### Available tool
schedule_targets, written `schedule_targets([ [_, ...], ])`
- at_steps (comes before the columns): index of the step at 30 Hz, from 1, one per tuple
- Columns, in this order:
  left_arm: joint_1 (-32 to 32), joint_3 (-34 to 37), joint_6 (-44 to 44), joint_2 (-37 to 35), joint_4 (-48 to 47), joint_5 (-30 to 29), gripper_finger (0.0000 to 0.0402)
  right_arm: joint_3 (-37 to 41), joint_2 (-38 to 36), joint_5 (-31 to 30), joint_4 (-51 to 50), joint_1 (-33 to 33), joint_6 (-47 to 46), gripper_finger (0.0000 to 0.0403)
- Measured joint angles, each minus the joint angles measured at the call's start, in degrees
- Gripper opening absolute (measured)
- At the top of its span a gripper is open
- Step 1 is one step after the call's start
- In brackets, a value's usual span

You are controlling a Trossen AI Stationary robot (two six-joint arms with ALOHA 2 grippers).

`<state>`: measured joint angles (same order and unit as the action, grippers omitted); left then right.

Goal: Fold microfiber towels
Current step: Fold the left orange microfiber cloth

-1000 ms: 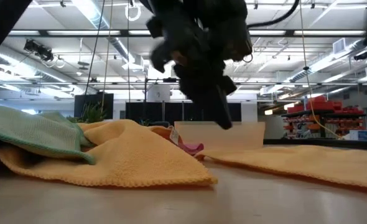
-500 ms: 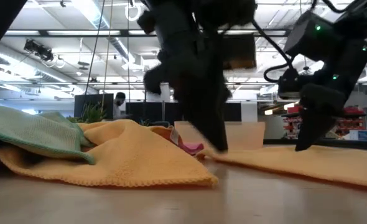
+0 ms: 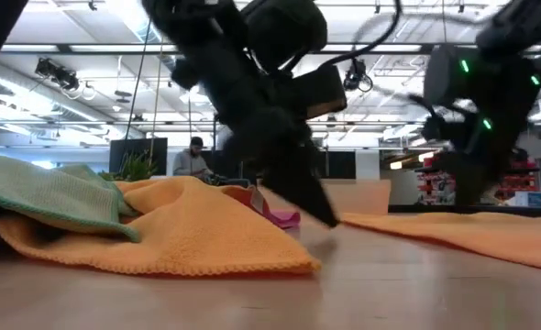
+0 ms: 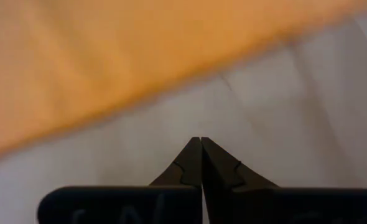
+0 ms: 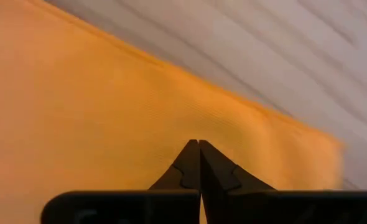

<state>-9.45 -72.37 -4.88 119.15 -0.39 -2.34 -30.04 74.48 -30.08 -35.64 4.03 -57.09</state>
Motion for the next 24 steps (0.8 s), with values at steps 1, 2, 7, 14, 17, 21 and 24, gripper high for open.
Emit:
schedule_targets([
  [1, 0.38, 0.48, 0.21, -0.01, 2.57, -0.02, 0.0009, -1.43, -0.57, 0.61, -0.79, 0.78, 0.83, 0.0003],
  [2, 0.61, 0.6, 0.22, -0.02, 4.28, -0.09, 0.0009, -2.81, -0.99, 1.35, -2.33, 1.82, 1.48, 0.0003],
  [7, 2.25, -0.34, -3.45, 0.09, 8.07, -1.68, 0.0005, -9.45, -3.97, 8.68, -8.85, 10.21, 3.15, 0.0003],
  [14, 9.4, -0.46, -6.71, 0.58, 7.04, -2.37, 0.0005, -7.95, -5.73, 16.03, -8.43, 28.38, -9.83, 0.0003],
  [17, 11.91, -0.53, -7.81, 1.4, 7.51, -0.09, 0.0004, -6.82, -4.09, 15.91, -5.75, 36.03, -15.72, 0.0003],
  [21, 14.75, -0.53, -7.84, 2.9, 6.72, 3.83, 0.0004, -6.64, -0.59, 15.26, -4.91, 43.32, -22.67, 0.0003],
  [24, 16.19, -0.5, -7.83, 3.54, 6.09, 3.83, 0.0004, -6.65, 2.6, 14.05, -2.02, 46.41, -26.98, 0.0003],
])
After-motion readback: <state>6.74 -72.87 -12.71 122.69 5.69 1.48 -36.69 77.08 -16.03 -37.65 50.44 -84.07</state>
